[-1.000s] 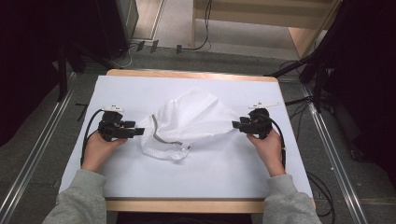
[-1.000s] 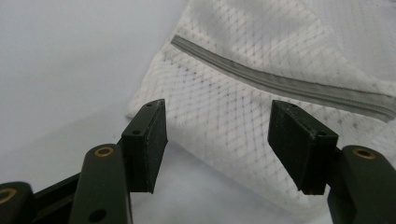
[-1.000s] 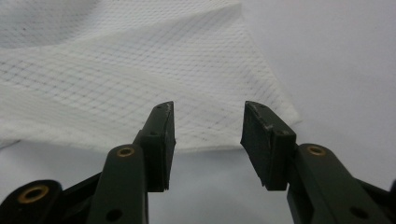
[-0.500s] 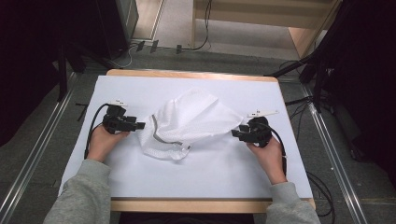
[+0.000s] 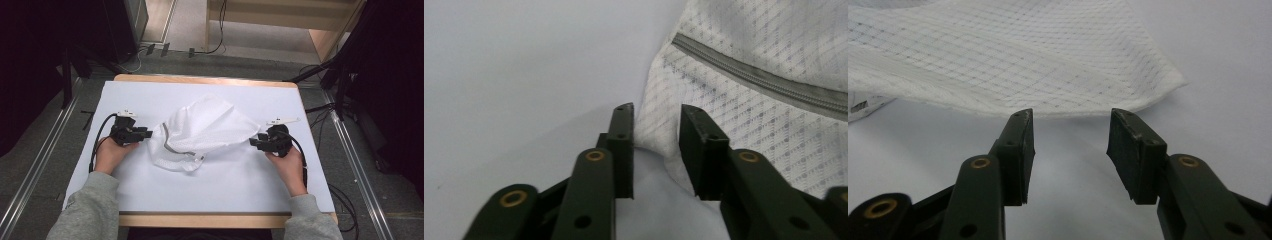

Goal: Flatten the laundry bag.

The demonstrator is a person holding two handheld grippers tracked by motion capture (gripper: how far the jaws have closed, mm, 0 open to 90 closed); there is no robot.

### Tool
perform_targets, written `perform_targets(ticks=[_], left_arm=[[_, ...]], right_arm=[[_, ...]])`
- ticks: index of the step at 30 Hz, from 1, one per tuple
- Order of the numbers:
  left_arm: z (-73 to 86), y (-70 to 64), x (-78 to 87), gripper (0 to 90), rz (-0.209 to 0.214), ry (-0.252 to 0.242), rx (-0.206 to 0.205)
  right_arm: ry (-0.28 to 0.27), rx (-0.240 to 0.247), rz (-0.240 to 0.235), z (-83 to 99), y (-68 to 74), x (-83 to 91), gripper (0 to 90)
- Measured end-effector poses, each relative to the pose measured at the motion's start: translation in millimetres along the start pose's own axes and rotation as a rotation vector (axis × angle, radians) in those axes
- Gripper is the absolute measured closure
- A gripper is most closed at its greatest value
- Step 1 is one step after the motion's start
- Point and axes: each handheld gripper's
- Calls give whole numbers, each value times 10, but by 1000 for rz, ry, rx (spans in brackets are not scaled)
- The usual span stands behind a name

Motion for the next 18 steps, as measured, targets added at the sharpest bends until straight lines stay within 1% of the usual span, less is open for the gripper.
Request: perform_targets(ticks=[2, 5, 7, 11, 12, 13, 17, 18], left_arm=[[-1, 3, 5, 756, 0, 5, 10], [-5, 8, 9, 824, -4, 12, 22], [-6, 35, 19, 870, 10, 13, 46], [-7, 76, 40, 890, 37, 8, 86], [-5, 85, 51, 890, 36, 7, 100], [-4, 97, 75, 890, 33, 13, 104], [17, 140, 162, 890, 39, -6, 136], [30, 150, 194, 890, 37, -2, 141]], right_arm=[[4, -1, 2, 2, 3, -5, 545], [5, 0, 1, 2, 2, -8, 545], [6, -1, -1, 4, -3, -11, 545], [0, -7, 3, 4, -10, -11, 545], [-1, -7, 2, 4, -14, -8, 545], [-1, -7, 1, 4, -14, -5, 545], [-4, -4, -2, -2, -8, -3, 546], [-4, -3, -2, -4, -7, -3, 546]])
Point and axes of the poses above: each handheld gripper's, and its own axes: x roughly backward along the jaws, z roughly out of its underside, y roughly to its left, and after that the axes turned 11 degrees about z, right-handed
